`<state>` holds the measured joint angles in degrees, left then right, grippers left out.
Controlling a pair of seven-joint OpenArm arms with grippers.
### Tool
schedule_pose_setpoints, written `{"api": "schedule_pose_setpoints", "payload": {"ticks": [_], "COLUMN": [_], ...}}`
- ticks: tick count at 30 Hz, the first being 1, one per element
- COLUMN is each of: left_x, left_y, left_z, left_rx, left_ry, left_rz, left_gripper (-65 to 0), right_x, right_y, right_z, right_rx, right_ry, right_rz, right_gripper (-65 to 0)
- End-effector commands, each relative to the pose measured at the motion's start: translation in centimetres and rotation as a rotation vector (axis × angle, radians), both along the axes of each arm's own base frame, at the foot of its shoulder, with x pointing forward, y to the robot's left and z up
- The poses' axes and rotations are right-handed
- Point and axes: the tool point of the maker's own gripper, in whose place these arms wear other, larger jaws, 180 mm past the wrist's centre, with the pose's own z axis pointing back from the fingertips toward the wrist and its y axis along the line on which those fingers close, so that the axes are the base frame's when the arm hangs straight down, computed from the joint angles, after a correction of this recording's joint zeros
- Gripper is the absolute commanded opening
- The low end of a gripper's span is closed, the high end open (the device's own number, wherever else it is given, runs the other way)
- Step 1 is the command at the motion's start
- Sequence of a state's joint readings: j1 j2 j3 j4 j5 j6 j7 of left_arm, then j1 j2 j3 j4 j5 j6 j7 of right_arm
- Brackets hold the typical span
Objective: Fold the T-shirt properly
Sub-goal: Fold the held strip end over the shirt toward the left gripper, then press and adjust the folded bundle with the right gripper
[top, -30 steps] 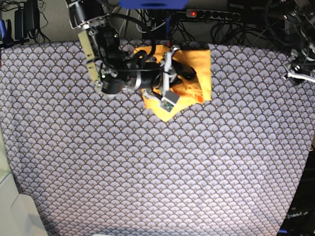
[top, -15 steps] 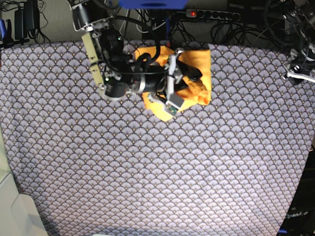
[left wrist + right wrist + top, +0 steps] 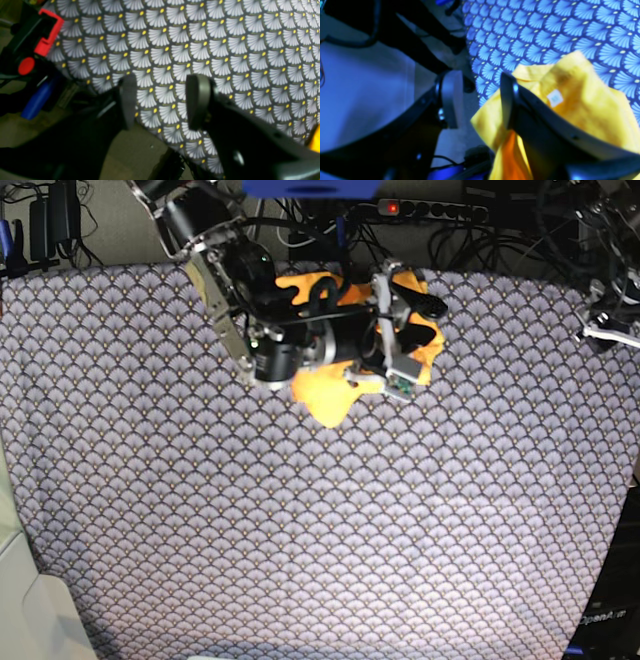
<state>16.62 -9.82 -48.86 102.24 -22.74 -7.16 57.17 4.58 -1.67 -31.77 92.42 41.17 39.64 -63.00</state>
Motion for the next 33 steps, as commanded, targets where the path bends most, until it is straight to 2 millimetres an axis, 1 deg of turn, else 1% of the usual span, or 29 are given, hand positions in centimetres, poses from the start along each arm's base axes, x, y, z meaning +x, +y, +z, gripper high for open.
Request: {"api": "schedule_pose_setpoints", "payload": {"ticks": [1, 5, 7, 12, 14, 16, 19, 21, 23, 26, 29, 31, 33], "left_x": [0.4, 0.4, 0.4, 0.5, 0.5, 0.4, 0.5, 0.5, 0.8, 1.5, 1.8, 1.8, 1.8], "left_y": [0.6, 0.6, 0.6, 0.6, 0.6, 0.6, 0.6, 0.5, 0.2, -1.0, -1.7, -1.7, -1.7], "left_z": [1.1, 1.0, 1.0, 1.1, 1.1, 1.0, 1.1, 1.0, 0.9, 0.6, 0.3, 0.3, 0.3], "left_rx": [0.030, 0.030, 0.030, 0.027, 0.027, 0.029, 0.029, 0.026, 0.022, 0.012, 0.006, 0.005, 0.005], "left_ry": [-0.027, -0.029, -0.029, -0.028, -0.028, -0.025, -0.026, -0.026, -0.027, -0.021, -0.016, -0.017, -0.015], "left_rz": [-0.006, -0.006, -0.006, -0.006, -0.006, -0.007, -0.007, -0.006, -0.017, -0.057, -0.080, -0.080, -0.080], "left_gripper": [-33.8, -33.8, -33.8, -33.8, -33.8, -33.8, -33.8, -33.8, -33.8, -33.8, -33.8, -33.8, -33.8], "right_x": [0.8, 1.7, 2.2, 2.6, 2.6, 2.7, 3.5, 3.6, 3.3, 2.6, 1.7, 1.7, 2.4], "right_y": [0.3, -0.8, -0.9, -1.5, -2.2, -3.1, -5.1, -6.5, -7.1, -7.2, -6.6, -6.5, -6.7], "right_z": [1.6, 1.3, 2.4, 6.0, 6.6, 6.2, 4.6, 3.6, 3.0, 2.5, 2.4, 2.4, 2.8], "right_rx": [0.048, 0.016, 0.024, 0.063, 0.057, 0.035, -0.015, -0.041, -0.044, -0.038, -0.023, -0.024, -0.034], "right_ry": [-0.039, -0.066, -0.109, -0.244, -0.281, -0.292, -0.266, -0.240, -0.218, -0.200, -0.187, -0.189, -0.214], "right_rz": [-0.001, -0.003, 0.000, 0.004, 0.005, 0.003, -0.037, -0.071, -0.088, -0.086, -0.069, -0.064, -0.062], "right_gripper": [-38.7, -39.1, -39.2, -39.3, -39.9, -43.6, -53.1, -59.4, -62.7, -63.5, -63.5, -63.4, -61.0]}}
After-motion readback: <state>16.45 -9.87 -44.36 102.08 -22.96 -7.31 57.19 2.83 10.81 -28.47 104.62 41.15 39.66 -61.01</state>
